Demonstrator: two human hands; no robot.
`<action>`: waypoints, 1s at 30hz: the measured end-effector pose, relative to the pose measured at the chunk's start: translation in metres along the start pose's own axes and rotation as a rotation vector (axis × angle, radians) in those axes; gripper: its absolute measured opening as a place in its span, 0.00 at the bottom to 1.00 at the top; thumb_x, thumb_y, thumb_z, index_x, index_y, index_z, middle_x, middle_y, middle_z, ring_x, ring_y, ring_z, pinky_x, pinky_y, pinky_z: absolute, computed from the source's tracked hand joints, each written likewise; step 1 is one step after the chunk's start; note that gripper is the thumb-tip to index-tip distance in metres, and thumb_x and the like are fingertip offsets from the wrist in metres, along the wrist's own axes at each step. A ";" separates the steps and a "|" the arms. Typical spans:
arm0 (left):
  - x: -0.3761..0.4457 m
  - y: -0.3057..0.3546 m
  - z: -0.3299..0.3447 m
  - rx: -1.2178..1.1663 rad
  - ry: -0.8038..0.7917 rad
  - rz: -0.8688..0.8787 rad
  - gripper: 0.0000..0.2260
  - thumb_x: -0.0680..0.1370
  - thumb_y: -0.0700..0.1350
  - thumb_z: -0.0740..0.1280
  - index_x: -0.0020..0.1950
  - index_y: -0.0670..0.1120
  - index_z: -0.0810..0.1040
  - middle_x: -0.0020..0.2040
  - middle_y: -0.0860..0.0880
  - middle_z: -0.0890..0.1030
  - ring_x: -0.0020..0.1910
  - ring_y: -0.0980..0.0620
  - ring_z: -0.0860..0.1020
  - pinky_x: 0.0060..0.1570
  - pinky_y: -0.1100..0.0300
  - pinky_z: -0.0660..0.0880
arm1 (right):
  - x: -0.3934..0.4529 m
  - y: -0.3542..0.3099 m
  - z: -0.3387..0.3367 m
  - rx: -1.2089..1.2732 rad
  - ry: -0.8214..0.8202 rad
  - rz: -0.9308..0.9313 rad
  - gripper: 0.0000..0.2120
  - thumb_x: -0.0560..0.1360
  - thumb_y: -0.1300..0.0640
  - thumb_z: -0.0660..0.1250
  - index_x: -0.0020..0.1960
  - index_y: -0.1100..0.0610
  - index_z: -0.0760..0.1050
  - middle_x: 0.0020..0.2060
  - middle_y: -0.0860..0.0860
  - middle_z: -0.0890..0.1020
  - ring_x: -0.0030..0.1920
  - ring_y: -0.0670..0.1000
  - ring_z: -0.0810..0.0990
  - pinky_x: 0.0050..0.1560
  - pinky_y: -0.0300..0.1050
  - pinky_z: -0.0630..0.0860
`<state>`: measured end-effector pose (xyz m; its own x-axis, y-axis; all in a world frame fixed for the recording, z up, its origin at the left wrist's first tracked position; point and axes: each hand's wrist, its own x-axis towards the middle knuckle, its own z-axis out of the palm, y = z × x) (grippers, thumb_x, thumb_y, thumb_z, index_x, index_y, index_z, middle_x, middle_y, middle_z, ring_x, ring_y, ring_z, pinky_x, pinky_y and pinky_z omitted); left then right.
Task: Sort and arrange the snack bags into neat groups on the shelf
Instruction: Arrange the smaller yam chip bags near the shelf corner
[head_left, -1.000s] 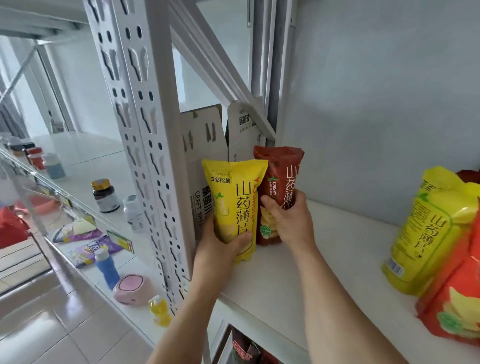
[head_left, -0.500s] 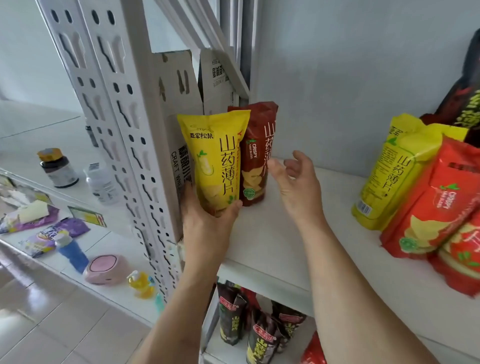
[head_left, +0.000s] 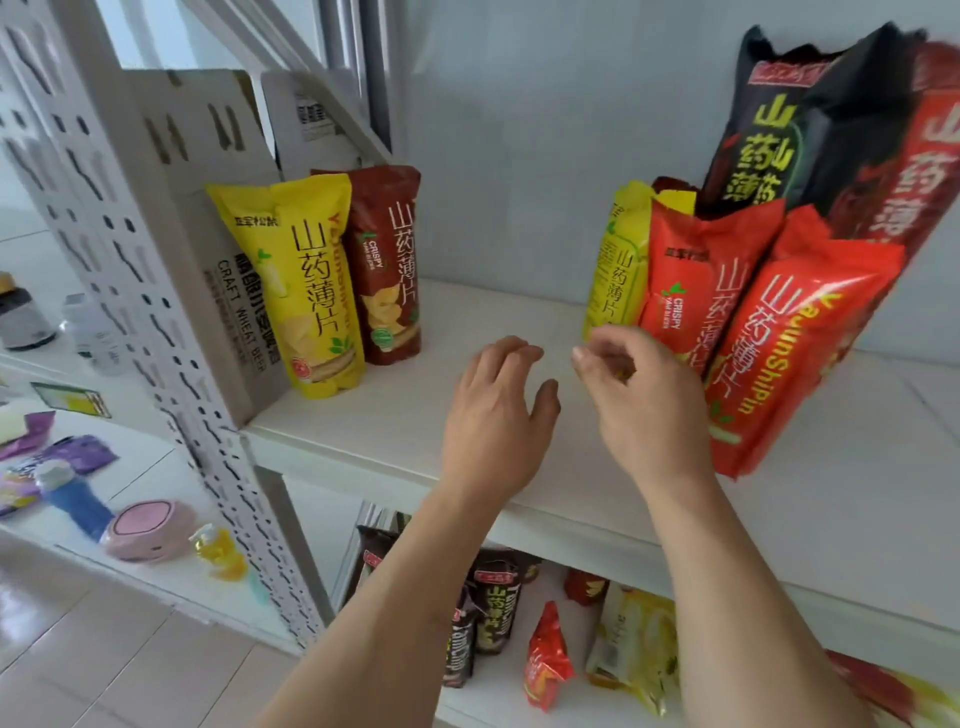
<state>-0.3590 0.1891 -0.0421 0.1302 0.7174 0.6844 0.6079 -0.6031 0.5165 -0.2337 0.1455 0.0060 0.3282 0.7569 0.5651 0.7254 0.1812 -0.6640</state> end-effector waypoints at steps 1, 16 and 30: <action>0.001 0.011 0.006 -0.035 -0.034 -0.010 0.17 0.79 0.49 0.65 0.64 0.42 0.79 0.64 0.45 0.78 0.63 0.44 0.76 0.59 0.49 0.76 | -0.004 0.003 -0.013 0.006 0.027 -0.003 0.12 0.78 0.50 0.68 0.58 0.54 0.80 0.49 0.45 0.83 0.48 0.43 0.80 0.51 0.41 0.76; 0.032 0.088 0.057 -0.661 -0.285 -0.413 0.34 0.75 0.58 0.74 0.76 0.50 0.65 0.60 0.59 0.77 0.58 0.63 0.78 0.53 0.68 0.76 | -0.013 0.063 -0.076 0.045 0.359 0.301 0.47 0.64 0.34 0.74 0.74 0.51 0.60 0.67 0.51 0.68 0.67 0.55 0.72 0.61 0.56 0.75; 0.030 0.069 0.031 -0.742 -0.131 -0.454 0.20 0.77 0.55 0.73 0.66 0.53 0.76 0.59 0.52 0.83 0.54 0.58 0.83 0.56 0.54 0.82 | -0.032 0.065 -0.077 0.319 0.161 0.248 0.28 0.71 0.41 0.71 0.68 0.44 0.67 0.58 0.40 0.79 0.55 0.46 0.82 0.50 0.46 0.81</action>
<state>-0.2890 0.1795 -0.0015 0.1158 0.9498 0.2907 -0.0368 -0.2884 0.9568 -0.1507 0.0847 -0.0181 0.5770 0.6993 0.4220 0.3976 0.2109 -0.8930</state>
